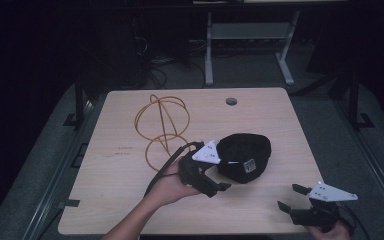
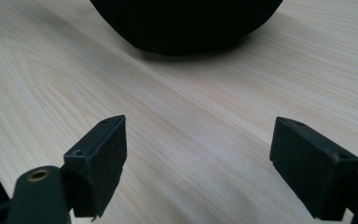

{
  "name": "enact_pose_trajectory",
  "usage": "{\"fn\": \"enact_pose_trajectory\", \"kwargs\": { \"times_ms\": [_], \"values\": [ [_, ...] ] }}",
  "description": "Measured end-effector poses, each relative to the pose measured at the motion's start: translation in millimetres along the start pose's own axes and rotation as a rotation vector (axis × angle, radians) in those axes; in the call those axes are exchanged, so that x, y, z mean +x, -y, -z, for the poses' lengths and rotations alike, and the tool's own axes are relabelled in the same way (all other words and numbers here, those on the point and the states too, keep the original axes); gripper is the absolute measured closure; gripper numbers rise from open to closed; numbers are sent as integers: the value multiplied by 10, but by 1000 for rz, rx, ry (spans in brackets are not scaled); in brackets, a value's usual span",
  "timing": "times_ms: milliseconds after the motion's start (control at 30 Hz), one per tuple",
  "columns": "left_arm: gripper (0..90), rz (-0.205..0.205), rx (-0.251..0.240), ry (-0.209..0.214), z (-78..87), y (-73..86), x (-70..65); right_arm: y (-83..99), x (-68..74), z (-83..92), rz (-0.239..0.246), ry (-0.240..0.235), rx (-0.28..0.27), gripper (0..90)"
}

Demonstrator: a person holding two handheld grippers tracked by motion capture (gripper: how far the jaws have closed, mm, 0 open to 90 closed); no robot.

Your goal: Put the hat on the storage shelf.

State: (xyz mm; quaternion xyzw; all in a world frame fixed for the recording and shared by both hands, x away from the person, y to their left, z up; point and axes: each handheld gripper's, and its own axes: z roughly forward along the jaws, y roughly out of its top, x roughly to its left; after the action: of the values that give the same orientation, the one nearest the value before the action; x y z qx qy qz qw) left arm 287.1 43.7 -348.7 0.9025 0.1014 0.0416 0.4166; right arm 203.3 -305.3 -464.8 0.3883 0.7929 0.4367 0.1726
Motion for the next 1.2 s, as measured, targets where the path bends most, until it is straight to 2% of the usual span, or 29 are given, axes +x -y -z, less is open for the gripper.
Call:
{"fn": "enact_pose_trajectory", "kwargs": {
  "times_ms": [333,600,700,867,1067,1200],
  "values": [
    [232,-20,62,-2,-257,-193,135,0,16,-9,4,0,7,184],
    [321,-10,147,52,-500,-227,254,0,38,-27,8,7,12,184],
    [362,-14,162,55,-549,-217,277,-5,47,-36,10,7,12,184],
    [445,-17,180,66,-593,-217,300,-24,65,-62,15,8,20,184],
    [603,-45,209,95,-641,-198,302,-40,101,-69,12,15,25,184],
    [717,-67,194,105,-616,-201,295,-34,80,-73,8,18,31,184]
  ]
}}
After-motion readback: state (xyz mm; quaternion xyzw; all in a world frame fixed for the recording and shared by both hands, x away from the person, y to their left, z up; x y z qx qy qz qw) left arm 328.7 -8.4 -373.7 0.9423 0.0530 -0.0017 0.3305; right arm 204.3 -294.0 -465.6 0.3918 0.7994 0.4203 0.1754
